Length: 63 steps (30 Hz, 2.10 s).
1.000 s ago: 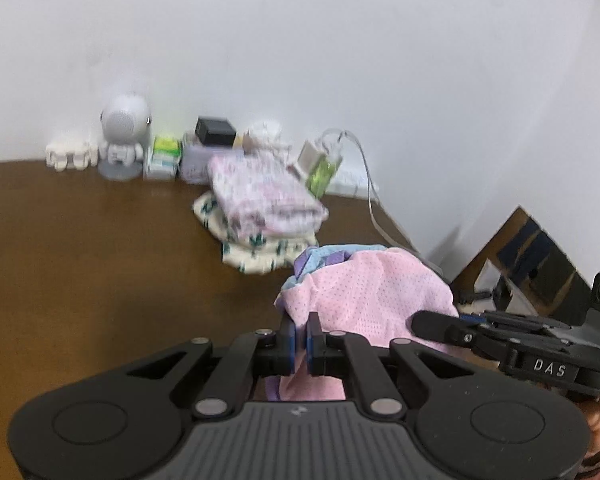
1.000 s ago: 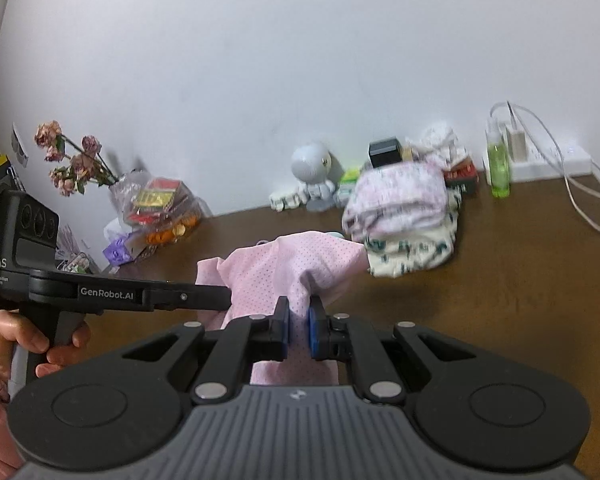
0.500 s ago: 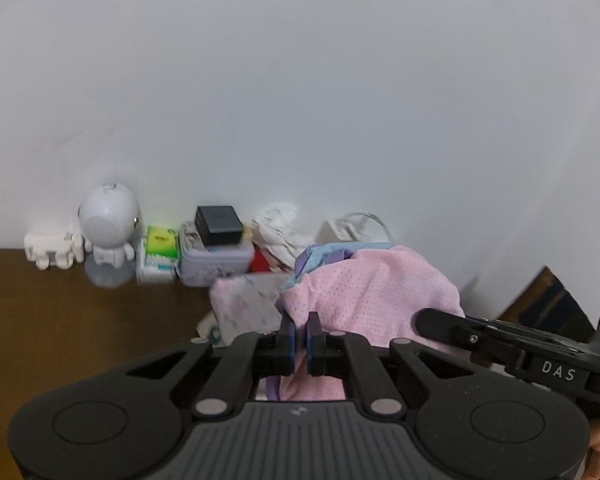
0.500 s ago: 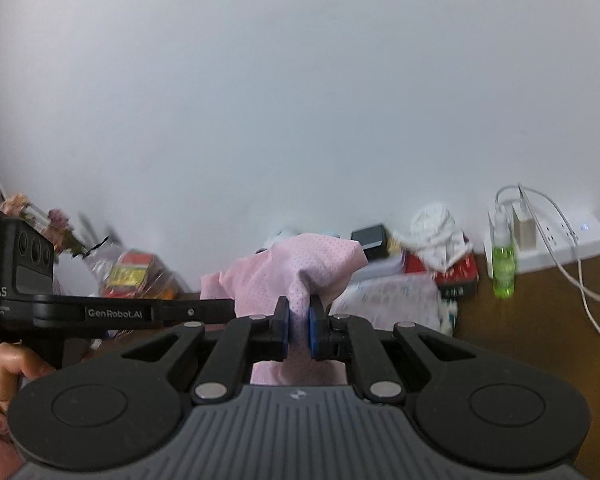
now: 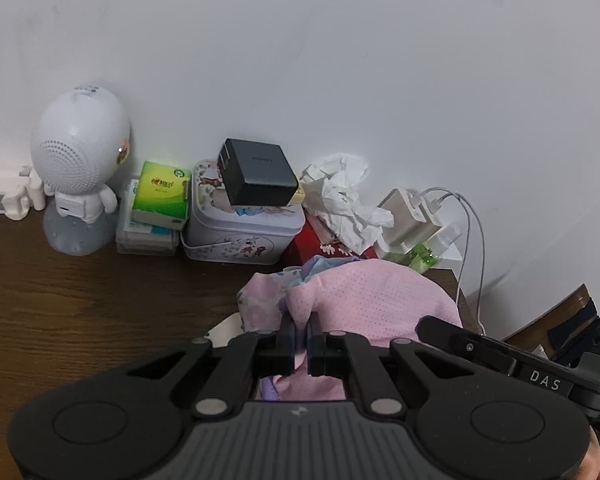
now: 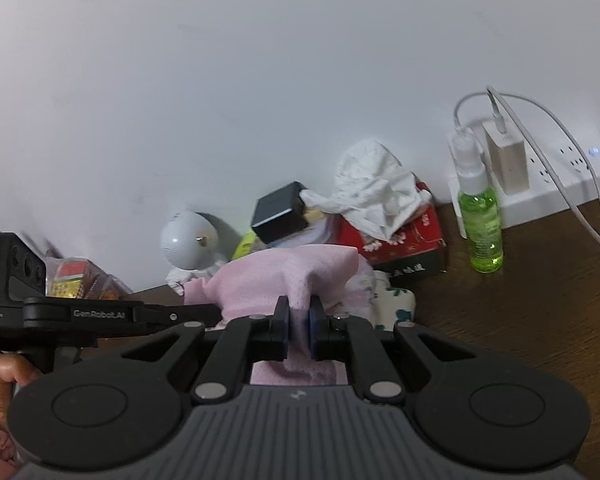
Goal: Fold clothes
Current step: 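Lift the pink bundle with both grippers and carry it toward the clothes stack, then lower the pink bundle onto the folded clothes stack with both grippers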
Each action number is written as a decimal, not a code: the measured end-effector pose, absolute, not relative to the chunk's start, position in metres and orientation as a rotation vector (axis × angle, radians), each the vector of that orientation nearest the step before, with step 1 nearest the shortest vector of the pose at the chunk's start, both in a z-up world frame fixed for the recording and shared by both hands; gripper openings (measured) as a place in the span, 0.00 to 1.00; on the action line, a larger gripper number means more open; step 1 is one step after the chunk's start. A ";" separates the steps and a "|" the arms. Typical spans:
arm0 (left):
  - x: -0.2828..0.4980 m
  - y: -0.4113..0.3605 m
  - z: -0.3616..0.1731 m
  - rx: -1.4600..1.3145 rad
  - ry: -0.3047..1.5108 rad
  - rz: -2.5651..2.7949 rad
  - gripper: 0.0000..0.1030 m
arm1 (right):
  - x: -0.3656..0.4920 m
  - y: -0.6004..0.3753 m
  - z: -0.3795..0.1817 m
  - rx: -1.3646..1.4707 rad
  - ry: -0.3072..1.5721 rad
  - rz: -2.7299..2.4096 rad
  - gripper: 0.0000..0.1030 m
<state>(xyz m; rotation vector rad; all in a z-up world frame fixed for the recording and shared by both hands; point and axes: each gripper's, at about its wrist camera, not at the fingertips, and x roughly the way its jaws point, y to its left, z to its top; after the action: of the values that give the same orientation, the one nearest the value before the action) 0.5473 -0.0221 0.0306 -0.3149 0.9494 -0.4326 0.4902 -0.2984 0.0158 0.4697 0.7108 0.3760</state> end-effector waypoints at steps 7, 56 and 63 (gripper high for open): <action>0.546 -0.004 0.032 -0.446 0.933 -0.424 0.45 | 0.489 -0.304 0.009 0.503 0.686 0.369 0.46; 0.437 -0.082 0.027 -0.016 0.404 -0.267 0.17 | 0.426 -0.251 -0.002 0.126 0.311 0.281 0.24; 0.429 -0.098 0.021 0.101 0.403 -0.338 0.16 | 0.492 -0.250 0.051 0.205 0.540 0.477 0.24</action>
<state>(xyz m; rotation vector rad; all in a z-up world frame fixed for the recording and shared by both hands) 0.4293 -0.0981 0.0210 0.1011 0.4034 -0.3377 0.4922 -0.2497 0.0508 0.2050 0.5399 0.4771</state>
